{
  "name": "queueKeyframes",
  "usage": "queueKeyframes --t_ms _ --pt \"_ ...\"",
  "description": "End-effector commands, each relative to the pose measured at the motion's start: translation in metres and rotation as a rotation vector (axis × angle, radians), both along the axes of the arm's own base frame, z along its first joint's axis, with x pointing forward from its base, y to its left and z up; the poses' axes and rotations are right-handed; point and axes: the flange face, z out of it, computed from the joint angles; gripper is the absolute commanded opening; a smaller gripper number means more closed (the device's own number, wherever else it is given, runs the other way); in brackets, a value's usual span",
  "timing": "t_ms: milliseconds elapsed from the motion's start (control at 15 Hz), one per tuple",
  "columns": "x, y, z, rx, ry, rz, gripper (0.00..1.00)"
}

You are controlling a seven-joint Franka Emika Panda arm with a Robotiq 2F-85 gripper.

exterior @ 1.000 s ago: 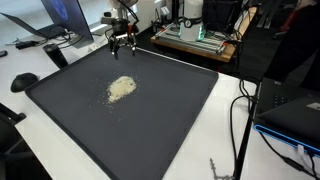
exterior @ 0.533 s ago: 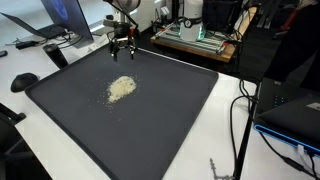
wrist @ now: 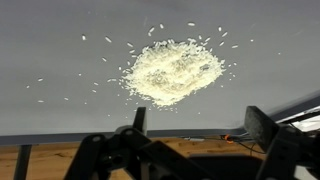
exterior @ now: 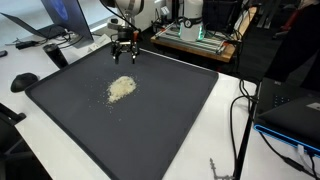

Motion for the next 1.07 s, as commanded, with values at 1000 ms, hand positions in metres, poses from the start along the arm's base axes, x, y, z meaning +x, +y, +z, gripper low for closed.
queueKeyframes --t_ms 1000 --pt "-0.01 0.075 0.075 -0.25 0.09 0.049 1.0"
